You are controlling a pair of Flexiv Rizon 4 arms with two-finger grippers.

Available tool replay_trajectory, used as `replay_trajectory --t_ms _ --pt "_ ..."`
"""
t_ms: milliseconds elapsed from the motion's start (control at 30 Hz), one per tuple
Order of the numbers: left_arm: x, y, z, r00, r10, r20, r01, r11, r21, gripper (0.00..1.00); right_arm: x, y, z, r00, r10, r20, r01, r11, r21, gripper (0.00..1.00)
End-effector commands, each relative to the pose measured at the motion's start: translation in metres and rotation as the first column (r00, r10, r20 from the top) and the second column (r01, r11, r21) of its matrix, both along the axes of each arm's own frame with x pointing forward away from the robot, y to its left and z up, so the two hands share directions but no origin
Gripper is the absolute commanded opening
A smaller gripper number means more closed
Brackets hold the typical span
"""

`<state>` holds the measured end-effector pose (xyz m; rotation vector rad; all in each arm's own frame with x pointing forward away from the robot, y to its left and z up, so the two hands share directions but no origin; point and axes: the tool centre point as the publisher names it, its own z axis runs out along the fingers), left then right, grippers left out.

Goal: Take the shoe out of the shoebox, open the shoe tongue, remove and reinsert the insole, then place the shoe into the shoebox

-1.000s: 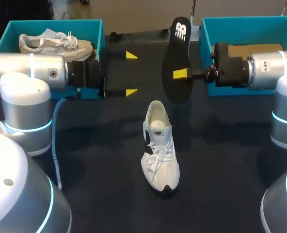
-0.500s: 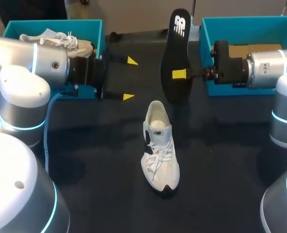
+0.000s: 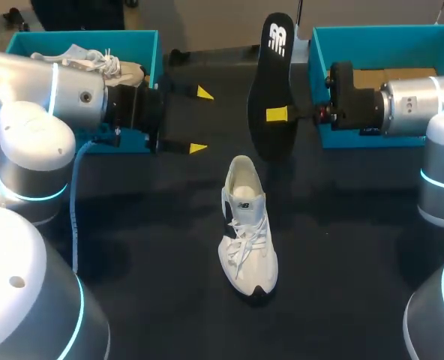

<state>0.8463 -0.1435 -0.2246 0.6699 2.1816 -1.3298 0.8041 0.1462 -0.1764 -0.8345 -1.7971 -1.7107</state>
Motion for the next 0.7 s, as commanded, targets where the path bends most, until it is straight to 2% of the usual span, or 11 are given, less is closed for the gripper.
replay_trajectory --t_ms 33,100,167,233,333,567,700 --pt "-0.008 0.000 -0.004 0.992 0.018 -0.126 -0.013 0.999 0.040 1.00 0.000 0.001 0.000 1.000 -0.001 -0.001 0.001 1.000 -0.002 0.00" --pt "-0.013 0.002 -0.008 0.987 0.021 -0.157 -0.007 0.996 0.089 1.00 0.003 -0.001 -0.003 1.000 0.001 0.022 -0.001 1.000 -0.005 0.00" --pt "-0.017 0.005 -0.011 0.977 0.034 -0.212 -0.011 0.994 0.109 1.00 0.007 -0.005 -0.009 0.996 0.001 0.094 0.000 1.000 -0.011 0.00" --pt "-0.018 0.008 -0.014 0.967 0.054 -0.249 -0.020 0.990 0.136 1.00 0.012 -0.009 -0.015 0.988 -0.016 0.153 0.011 0.999 0.032 0.00" --pt "-0.023 0.011 -0.018 0.953 0.070 -0.296 -0.018 0.984 0.175 1.00 0.021 -0.007 -0.019 0.977 0.012 0.213 -0.016 1.000 0.018 0.00" --pt "-0.040 0.014 -0.032 0.926 0.091 -0.366 -0.005 0.973 0.229 1.00 0.032 0.002 -0.036 0.967 0.058 0.249 -0.066 0.997 0.025 0.00" --pt "-0.046 0.016 -0.042 0.915 0.112 -0.388 -0.010 0.966 0.257 1.00 0.033 0.004 -0.045 0.971 0.053 0.233 -0.063 0.997 0.034 0.00"
